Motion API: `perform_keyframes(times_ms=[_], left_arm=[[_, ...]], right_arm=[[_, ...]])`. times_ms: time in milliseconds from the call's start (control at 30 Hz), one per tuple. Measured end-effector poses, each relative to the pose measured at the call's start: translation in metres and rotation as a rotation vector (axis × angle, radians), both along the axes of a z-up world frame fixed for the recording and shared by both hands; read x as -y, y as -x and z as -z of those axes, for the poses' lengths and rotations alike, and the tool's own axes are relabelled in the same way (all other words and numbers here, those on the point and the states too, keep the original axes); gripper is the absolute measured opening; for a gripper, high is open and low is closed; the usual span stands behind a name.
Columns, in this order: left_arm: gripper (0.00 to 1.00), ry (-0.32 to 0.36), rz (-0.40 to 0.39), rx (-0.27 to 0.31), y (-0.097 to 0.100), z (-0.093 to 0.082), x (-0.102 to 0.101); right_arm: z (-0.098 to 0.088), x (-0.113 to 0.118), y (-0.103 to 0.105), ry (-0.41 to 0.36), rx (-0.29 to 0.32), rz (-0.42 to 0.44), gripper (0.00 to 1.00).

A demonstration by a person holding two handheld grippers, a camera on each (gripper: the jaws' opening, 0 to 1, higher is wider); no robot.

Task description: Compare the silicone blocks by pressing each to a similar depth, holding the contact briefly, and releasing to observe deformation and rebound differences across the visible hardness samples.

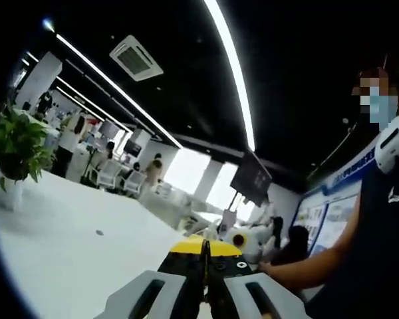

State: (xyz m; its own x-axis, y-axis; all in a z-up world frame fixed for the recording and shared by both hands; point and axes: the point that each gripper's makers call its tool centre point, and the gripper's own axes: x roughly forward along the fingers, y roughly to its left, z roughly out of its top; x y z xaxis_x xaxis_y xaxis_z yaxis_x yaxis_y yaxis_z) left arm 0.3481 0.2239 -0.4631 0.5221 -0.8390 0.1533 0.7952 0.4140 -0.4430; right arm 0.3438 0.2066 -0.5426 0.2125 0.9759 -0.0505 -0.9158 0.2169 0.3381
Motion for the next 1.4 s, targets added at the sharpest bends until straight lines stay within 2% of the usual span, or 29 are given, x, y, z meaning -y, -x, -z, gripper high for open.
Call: perform_keyframes(times_ms=[100,167,200,267,333,367,800,867,967,1200,1333,1400], left_arm=[[0.0,0.006,-0.002,0.002,0.0,-0.002,0.0],[0.0,0.007,0.0,-0.003,0.0,-0.001,0.0],[0.0,0.006,-0.002,-0.005,0.0,-0.001,0.0],[0.0,0.011,-0.002,-0.007,0.0,-0.001,0.0],[0.0,0.009,-0.003,-0.004,-0.001,-0.001,0.0],[0.0,0.008,-0.004,-0.003,-0.002,-0.001,0.0],[0.0,0.025,-0.005,-0.006,-0.004,-0.006,0.001],[0.0,0.034,-0.014,-0.004,-0.006,-0.009,0.0],[0.0,0.038,-0.024,-0.011,-0.008,-0.009,-0.002],[0.0,0.035,-0.044,-0.026,-0.013,-0.005,-0.012],[0.0,0.049,-0.059,-0.038,-0.014,-0.003,-0.016],[0.0,0.053,-0.067,-0.056,-0.016,0.001,-0.018]], right_arm=[[0.005,0.0,-0.001,0.013,-0.019,0.009,0.37],[0.007,0.0,-0.002,0.018,-0.03,0.014,0.45],[0.006,0.001,-0.007,0.015,0.004,0.045,0.5],[0.005,0.004,-0.018,0.013,0.048,0.109,0.71],[0.005,0.007,-0.025,0.005,0.025,0.149,0.91],[0.006,0.009,-0.029,0.004,0.023,0.164,0.97],[0.008,0.02,-0.039,0.049,0.048,0.207,0.96],[0.01,0.025,-0.043,0.071,0.068,0.231,0.96],[0.009,0.039,-0.05,0.101,0.104,0.286,0.96],[0.012,0.085,-0.056,0.142,0.117,0.38,0.96],[0.023,0.113,-0.053,0.173,0.107,0.432,0.96],[0.031,0.126,-0.051,0.211,0.114,0.456,0.96]])
